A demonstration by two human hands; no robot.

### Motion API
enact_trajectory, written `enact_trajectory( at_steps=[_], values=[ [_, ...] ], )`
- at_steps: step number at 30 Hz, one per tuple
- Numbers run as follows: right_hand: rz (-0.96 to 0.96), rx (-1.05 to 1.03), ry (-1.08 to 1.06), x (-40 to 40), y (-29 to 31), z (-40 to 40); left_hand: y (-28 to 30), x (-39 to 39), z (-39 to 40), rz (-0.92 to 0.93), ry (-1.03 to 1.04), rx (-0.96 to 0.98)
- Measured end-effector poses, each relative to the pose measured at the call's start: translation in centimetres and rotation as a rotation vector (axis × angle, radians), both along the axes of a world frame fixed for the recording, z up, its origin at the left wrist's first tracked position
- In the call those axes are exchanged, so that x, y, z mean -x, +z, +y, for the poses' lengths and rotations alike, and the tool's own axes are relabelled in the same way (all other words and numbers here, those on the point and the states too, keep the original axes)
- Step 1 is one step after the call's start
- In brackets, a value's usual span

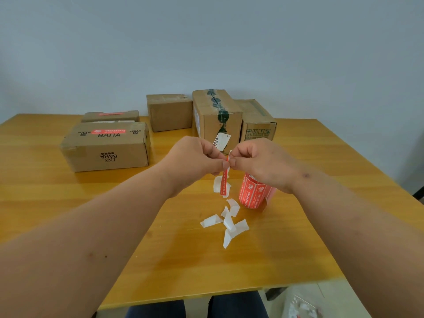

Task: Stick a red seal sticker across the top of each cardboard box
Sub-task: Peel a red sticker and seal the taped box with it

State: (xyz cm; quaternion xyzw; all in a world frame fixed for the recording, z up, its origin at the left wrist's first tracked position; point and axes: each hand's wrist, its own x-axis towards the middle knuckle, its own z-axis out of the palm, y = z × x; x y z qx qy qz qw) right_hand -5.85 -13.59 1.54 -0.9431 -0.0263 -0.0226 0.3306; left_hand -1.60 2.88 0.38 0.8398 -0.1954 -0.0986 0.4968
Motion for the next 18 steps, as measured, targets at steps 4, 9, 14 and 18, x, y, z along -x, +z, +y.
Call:
enact_trajectory(
  at_steps=[4,9,14,18],
  values=[
    [0.001,0.018,0.010,-0.11,-0.25,0.06,-0.03,-0.15,-0.03,-0.037,0.002,-0.061],
    [-0.024,0.021,-0.006,-0.38,-0.38,0.28,0.04,-0.13,-0.33,-0.063,0.003,-0.109],
    [-0.026,0.068,-0.010,-0.59,-0.54,0.46,-0.28,-0.34,-0.53,-0.049,0.014,-0.116],
    [-0.035,0.072,-0.009,-0.60,-0.61,0.56,-0.35,-0.47,-0.49,-0.002,0.026,-0.092]
  ],
)
